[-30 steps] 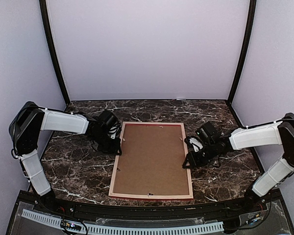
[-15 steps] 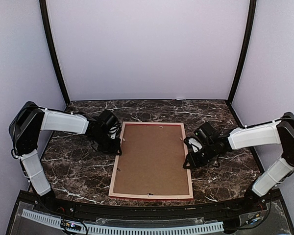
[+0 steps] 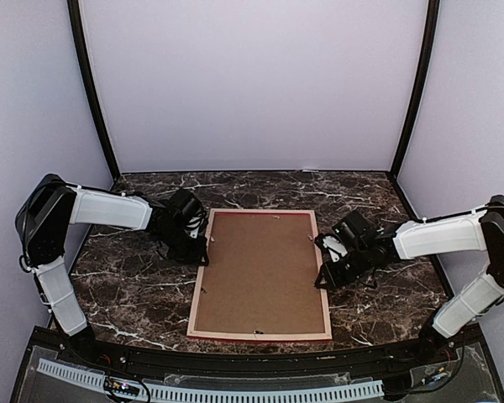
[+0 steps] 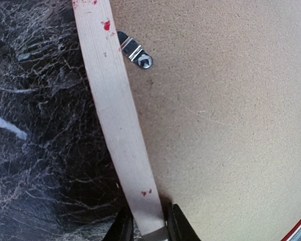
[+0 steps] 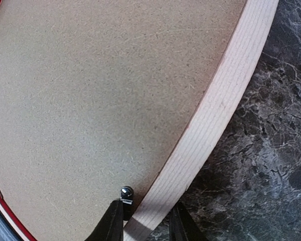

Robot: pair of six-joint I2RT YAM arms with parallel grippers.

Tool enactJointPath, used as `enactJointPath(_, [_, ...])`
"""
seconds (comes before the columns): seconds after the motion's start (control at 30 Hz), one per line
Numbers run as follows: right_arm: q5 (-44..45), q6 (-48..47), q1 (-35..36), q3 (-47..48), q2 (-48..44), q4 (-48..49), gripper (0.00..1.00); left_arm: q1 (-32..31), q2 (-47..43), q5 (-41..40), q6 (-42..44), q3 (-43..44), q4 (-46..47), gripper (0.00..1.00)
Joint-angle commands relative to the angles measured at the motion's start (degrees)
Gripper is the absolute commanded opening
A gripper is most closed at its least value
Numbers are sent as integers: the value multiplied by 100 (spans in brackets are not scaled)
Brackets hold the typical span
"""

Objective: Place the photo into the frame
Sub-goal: Press the fastener onto the backboard.

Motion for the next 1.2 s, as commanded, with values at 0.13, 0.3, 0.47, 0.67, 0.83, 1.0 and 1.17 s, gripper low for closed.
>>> enactJointPath(0.13, [-430,-129,-52,103,-137,169,44,75,268,-478,249,-274,-389,24])
enactJointPath(0.3, [-505,-105,-53,99,-45,178,46,75,277,-454,250,-282,-376,24])
enactJointPath(0.47, [-317,-152,-3,92,112,119,46,75,267,-459,256,-269,-392,24])
enactJointPath(0.67, [-54,-209,105,133,262,61,44,75,276,-469,258,-251,-397,24])
enactJointPath(0.83, [104,-206,128,126,305,55,38,75,275,-464,250,-254,-394,24])
enactJointPath(1.0, [108,-197,120,128,335,87,29,75,280,-475,257,-257,-414,24])
enactJointPath(1.17, [7,-135,91,79,380,273,24,75,278,-458,258,-284,-386,24])
